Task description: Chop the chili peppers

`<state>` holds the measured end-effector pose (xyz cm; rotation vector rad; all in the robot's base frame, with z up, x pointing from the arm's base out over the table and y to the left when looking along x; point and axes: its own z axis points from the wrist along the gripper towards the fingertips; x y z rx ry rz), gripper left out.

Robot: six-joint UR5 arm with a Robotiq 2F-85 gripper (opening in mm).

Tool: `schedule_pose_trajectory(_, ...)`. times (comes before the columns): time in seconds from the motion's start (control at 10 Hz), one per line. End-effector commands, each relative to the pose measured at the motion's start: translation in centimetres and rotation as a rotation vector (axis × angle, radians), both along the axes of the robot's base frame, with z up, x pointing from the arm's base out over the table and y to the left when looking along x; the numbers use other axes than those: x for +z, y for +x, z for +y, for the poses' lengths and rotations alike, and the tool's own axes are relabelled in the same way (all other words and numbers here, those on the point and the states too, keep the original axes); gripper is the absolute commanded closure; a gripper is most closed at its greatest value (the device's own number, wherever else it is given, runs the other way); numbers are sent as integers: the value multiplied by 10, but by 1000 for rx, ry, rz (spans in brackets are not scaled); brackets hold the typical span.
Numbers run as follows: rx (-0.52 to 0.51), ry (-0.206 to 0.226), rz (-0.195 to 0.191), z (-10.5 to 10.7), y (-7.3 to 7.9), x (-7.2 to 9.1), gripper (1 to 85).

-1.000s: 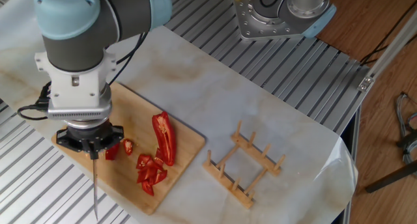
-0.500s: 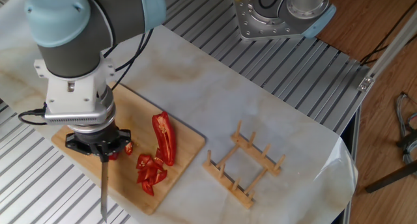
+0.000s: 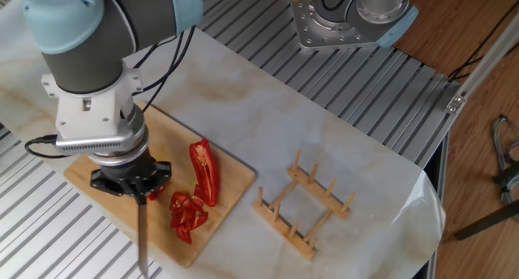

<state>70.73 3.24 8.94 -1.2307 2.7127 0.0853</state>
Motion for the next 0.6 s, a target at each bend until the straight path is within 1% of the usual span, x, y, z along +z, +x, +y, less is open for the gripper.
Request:
schedule_pose_trajectory(0.0, 72, 44, 21, 12, -8, 4, 843)
schedule_pose_trajectory(0.1, 76, 23, 21, 8, -8, 2, 843)
schedule_pose_trajectory(0.2, 89, -12, 16, 0, -5, 1, 843)
schedule_pose_trajectory(0.4, 110, -72, 6, -9, 0, 6, 843)
schedule_pose_trajectory(0.5, 121, -83, 5, -11, 0, 6, 843)
